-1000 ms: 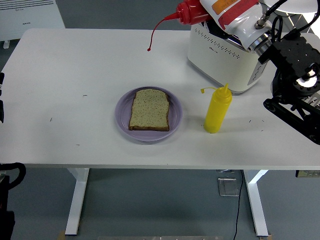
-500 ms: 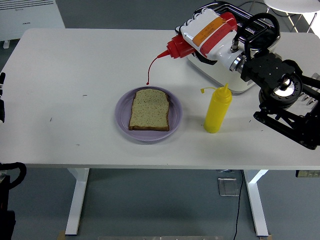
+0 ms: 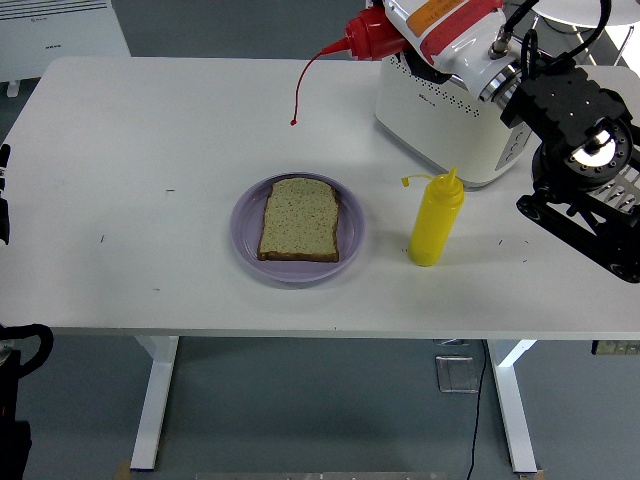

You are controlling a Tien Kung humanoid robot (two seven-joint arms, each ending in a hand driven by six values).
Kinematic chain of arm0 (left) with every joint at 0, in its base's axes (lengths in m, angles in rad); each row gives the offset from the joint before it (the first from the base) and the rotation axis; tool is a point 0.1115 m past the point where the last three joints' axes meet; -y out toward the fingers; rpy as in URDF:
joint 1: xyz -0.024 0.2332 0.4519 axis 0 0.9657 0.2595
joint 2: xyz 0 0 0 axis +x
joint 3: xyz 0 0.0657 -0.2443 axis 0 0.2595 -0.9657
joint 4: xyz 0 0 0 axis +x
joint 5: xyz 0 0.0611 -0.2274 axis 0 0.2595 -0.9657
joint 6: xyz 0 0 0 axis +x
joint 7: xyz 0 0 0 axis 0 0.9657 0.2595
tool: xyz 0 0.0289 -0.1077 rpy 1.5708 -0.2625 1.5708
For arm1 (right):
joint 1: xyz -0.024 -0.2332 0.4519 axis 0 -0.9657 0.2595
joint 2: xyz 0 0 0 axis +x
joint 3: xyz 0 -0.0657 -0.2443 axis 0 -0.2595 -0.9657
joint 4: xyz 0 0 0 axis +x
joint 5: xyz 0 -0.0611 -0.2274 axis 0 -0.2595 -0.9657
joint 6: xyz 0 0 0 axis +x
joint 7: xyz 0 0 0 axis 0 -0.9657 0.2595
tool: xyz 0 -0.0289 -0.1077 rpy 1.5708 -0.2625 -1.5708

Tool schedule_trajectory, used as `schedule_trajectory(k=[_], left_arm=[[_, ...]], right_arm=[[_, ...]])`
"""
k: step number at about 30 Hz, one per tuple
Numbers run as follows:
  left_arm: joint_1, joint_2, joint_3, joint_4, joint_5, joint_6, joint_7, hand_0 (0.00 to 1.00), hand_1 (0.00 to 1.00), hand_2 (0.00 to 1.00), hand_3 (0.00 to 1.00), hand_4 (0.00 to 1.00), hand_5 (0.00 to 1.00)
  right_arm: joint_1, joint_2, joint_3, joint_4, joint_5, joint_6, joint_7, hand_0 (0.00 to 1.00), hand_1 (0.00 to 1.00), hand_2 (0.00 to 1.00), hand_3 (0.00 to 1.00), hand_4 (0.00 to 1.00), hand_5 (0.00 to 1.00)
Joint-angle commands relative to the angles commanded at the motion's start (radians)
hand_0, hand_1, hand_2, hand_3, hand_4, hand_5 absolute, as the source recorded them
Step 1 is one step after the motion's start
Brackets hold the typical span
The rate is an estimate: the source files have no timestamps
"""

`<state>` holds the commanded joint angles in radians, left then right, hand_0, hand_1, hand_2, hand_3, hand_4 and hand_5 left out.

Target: Pick up the cup,pour liquid into bread,place the cup on the desk

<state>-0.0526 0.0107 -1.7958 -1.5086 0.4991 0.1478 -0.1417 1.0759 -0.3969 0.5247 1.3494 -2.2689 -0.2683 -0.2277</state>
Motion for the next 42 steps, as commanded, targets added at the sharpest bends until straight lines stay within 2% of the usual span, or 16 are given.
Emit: schedule_trajectory(k=[5, 8, 13, 16, 21, 27, 33, 40, 42], left_arm=[[0.001, 0.0, -0.002, 0.0, 0.0, 0.0, 0.0, 0.804, 0.774, 0.786, 0.754, 0.465, 0.998], [0.002, 0.0, -0.002, 0.0, 0.0, 0.0, -0.001, 0.804, 0.774, 0.786, 0.754, 0.465, 0.998], [0.002, 0.0, -0.001, 0.0, 0.001, 0.0, 0.0, 0.805, 0.774, 0.786, 0.754, 0.466, 0.998], [0.002, -0.001, 0.001, 0.0, 0.0, 0.001, 0.0, 0.805, 0.774, 0.786, 0.754, 0.466, 0.998], [0.004, -0.001, 0.002, 0.0, 0.001, 0.001, 0.0, 0.805, 0.774, 0.787, 0.754, 0.466, 0.998], [0.006, -0.003, 0.008, 0.0, 0.001, 0.001, 0.0, 0.805, 0.774, 0.787, 0.756, 0.466, 0.998], [0.007, -0.003, 0.011, 0.0, 0.001, 0.001, 0.0, 0.805, 0.774, 0.788, 0.756, 0.465, 0.998], [0.011, -0.004, 0.016, 0.001, 0.001, 0.001, 0.0, 0.805, 0.775, 0.788, 0.758, 0.464, 0.998], [0.012, -0.004, 0.017, 0.002, 0.001, 0.002, 0.001, 0.805, 0.775, 0.788, 0.758, 0.465, 0.998]], right_arm=[[-0.021, 0.004, 0.024, 0.013, 0.0, -0.01, -0.022, 0.244, 0.28, 0.385, 0.525, 0.369, 0.038], [-0.044, 0.005, 0.055, 0.053, 0.009, -0.012, -0.051, 0.244, 0.28, 0.385, 0.525, 0.369, 0.038], [-0.097, 0.001, 0.143, 0.135, 0.208, 0.002, -0.077, 0.245, 0.28, 0.384, 0.524, 0.371, 0.037], [-0.131, 0.001, 0.2, 0.161, 0.337, 0.011, -0.074, 0.245, 0.28, 0.384, 0.524, 0.371, 0.037], [-0.218, 0.0, 0.34, 0.196, 0.545, -0.008, -0.063, 0.247, 0.281, 0.384, 0.522, 0.377, 0.031], [-0.313, 0.016, 0.511, 0.218, 0.798, -0.073, -0.058, 0.246, 0.277, 0.381, 0.514, 0.401, 0.009], [-0.405, 0.036, 0.65, 0.206, 1.045, -0.096, -0.043, 0.239, 0.271, 0.377, 0.509, 0.41, 0.002], [-0.499, 0.033, 0.722, 0.185, 1.335, -0.094, 0.001, 0.241, 0.271, 0.38, 0.511, 0.419, 0.002], [-0.525, 0.03, 0.734, 0.177, 1.347, -0.096, 0.016, 0.241, 0.273, 0.382, 0.512, 0.413, 0.002]])
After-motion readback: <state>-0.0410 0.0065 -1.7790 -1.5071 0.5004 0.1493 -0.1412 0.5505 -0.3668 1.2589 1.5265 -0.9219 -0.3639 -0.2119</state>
